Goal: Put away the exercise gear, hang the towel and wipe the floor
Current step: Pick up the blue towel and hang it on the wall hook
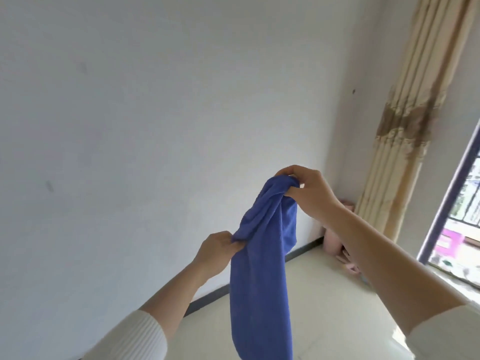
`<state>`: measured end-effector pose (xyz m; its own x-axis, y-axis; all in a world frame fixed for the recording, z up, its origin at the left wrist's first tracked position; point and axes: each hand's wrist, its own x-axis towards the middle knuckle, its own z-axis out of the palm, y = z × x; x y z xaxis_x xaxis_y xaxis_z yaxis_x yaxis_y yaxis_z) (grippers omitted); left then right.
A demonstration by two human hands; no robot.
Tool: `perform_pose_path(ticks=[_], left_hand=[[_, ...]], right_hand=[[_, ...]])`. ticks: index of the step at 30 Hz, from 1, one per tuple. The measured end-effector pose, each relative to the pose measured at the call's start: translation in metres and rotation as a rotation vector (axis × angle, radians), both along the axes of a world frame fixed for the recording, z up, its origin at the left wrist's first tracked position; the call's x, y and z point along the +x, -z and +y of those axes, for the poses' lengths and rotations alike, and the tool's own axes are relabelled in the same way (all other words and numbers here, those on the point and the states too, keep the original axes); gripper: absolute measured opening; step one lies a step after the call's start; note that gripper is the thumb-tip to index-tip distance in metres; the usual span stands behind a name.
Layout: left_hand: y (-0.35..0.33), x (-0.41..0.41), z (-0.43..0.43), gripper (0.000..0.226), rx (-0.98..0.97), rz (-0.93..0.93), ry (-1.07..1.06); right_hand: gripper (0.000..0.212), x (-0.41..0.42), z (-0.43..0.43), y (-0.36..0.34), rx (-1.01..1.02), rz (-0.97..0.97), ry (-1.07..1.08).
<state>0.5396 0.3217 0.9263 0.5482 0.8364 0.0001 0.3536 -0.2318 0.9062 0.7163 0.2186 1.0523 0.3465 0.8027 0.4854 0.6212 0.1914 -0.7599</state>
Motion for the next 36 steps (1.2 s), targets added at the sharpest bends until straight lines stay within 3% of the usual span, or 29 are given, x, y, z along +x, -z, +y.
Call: perform_pose_path(ticks=[8,17,22,25,31,36], left_hand=[[-0.017,0.155,0.062,0.019,-0.054,-0.096,0.222],[-0.071,0.341,0.175,0.008,-0.266,-0.135,0.746],[-0.081,0.446,0.219,0.01,-0.123,-0.071,0.78],[-0.083,0.496,0.243,0.015,-0.014,-0.085,0.784],[-0.092,0.605,0.279,0.011,0.094,-0.182,0.807],[-0.091,0.71,0.316,0.009,0.183,-0.117,0.869]], right_hand=[[0.039,0.186,-0.004,0.06,-0.026,0.058,0.443],[0.032,0.363,0.054,0.096,-0.381,0.139,0.599],[0.016,0.439,0.086,0.098,-0.46,0.212,0.722],[0.022,0.479,0.106,0.097,-0.468,0.255,0.72],[0.005,0.54,0.178,0.108,-0.422,0.4,0.677],[0.031,0.613,0.255,0.104,-0.32,0.508,0.454]])
